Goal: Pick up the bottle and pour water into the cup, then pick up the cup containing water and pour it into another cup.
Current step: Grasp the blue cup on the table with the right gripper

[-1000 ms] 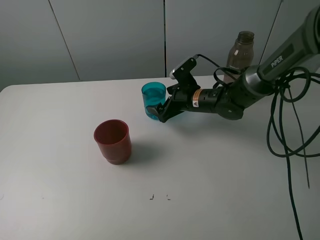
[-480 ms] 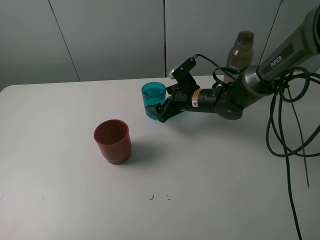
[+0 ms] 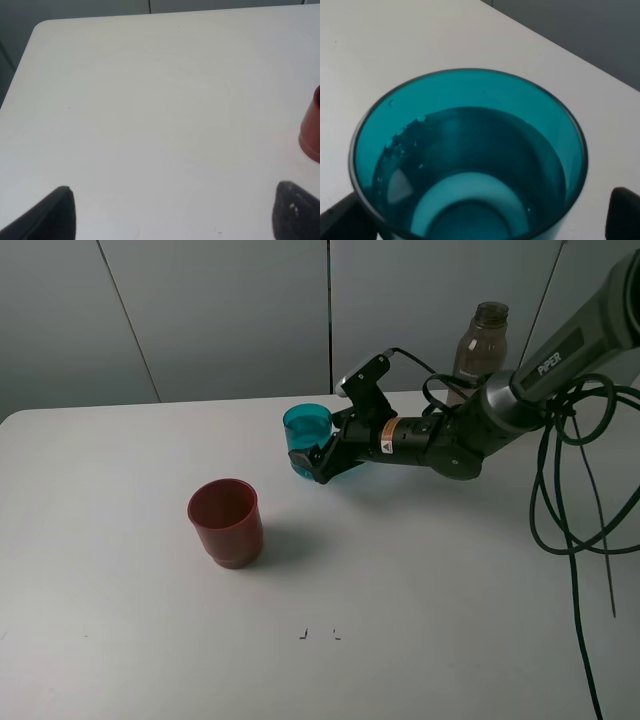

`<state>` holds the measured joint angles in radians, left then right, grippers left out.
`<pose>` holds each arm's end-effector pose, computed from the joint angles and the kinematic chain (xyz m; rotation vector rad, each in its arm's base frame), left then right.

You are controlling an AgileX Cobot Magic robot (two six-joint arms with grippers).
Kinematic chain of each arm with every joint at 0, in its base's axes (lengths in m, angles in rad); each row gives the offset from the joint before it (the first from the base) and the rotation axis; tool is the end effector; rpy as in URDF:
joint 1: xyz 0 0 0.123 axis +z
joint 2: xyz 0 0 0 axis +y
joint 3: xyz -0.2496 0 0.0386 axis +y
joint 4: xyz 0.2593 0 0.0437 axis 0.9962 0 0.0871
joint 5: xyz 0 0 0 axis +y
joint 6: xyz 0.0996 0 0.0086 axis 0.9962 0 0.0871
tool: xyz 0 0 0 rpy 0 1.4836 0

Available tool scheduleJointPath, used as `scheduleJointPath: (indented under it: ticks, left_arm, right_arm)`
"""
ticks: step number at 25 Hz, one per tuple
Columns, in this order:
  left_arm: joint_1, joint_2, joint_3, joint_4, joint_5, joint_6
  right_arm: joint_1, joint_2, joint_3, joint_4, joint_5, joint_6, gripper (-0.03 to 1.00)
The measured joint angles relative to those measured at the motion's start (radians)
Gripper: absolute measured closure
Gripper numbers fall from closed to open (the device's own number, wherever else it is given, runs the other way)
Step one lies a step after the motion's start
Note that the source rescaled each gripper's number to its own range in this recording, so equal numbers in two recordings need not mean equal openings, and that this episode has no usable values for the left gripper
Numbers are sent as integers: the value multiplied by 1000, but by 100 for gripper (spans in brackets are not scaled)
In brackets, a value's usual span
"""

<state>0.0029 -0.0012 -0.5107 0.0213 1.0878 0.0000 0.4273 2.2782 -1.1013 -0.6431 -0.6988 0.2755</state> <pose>0.0432 0.0020 0.2794 -0.0045 2.0594 0.0273 0.3594 0.2060 0.0208 -0.9086 1.8567 0.5210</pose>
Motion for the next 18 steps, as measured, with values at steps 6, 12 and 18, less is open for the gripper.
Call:
scheduleJointPath:
  ticks: [6, 12, 18]
  left_arm:
    - [0, 0, 0, 0, 0, 0]
    - [0, 0, 0, 0, 0, 0]
    - [0, 0, 0, 0, 0, 0]
  right_arm:
    - [0, 0, 0, 0, -7, 0, -3]
    - [2, 29, -30, 0, -22, -2, -3]
    - [5, 38, -57, 4, -25, -4, -3]
